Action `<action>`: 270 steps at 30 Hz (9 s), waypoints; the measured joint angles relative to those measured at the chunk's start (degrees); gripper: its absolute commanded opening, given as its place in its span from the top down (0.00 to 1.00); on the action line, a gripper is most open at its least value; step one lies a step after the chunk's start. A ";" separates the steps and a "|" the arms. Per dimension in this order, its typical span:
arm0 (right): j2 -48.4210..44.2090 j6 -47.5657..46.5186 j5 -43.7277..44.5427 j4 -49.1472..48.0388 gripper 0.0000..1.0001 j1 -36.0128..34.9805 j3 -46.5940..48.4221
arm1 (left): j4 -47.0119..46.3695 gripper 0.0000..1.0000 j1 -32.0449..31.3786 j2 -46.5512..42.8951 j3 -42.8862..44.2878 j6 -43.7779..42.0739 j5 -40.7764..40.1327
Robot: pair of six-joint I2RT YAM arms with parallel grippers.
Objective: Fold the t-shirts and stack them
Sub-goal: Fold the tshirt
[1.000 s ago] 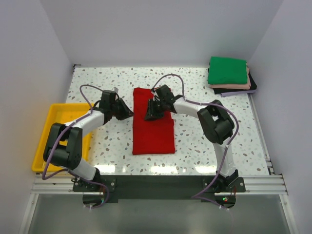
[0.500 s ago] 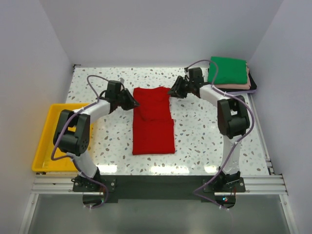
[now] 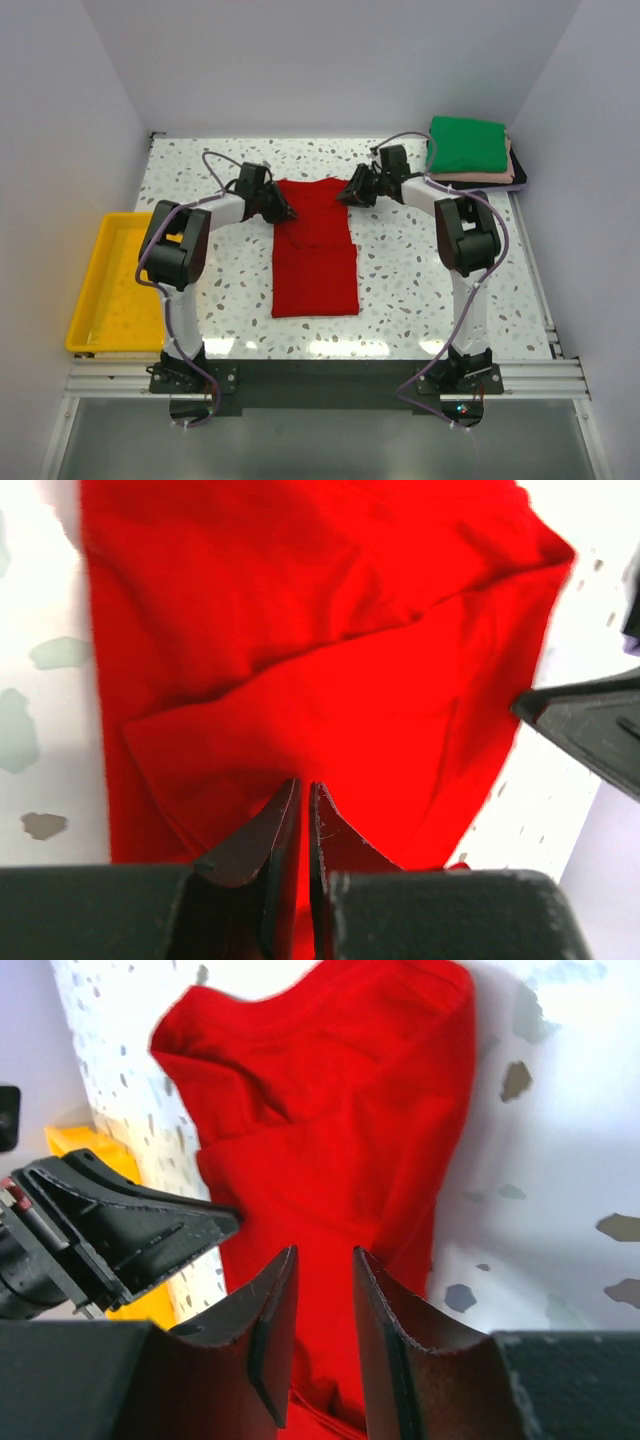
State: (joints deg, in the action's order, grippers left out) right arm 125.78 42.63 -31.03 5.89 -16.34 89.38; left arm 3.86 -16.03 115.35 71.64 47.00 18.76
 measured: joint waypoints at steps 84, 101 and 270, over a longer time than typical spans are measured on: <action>-40.74 -8.02 11.17 13.97 0.46 -4.48 -33.51 | 10.32 0.46 -1.64 -49.99 -46.69 -2.03 -0.74; -54.51 5.31 8.66 6.51 0.47 -10.47 -62.73 | 9.70 0.51 -8.44 -54.40 -52.48 3.43 1.22; 5.84 3.39 -8.24 -1.16 0.54 9.46 1.68 | -6.27 0.84 1.16 18.64 20.70 4.70 5.03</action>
State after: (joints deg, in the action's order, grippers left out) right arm 131.61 46.02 -39.27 4.73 -6.87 91.07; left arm -2.42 -14.87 133.99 92.33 51.70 23.79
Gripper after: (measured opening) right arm 0.452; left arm 0.162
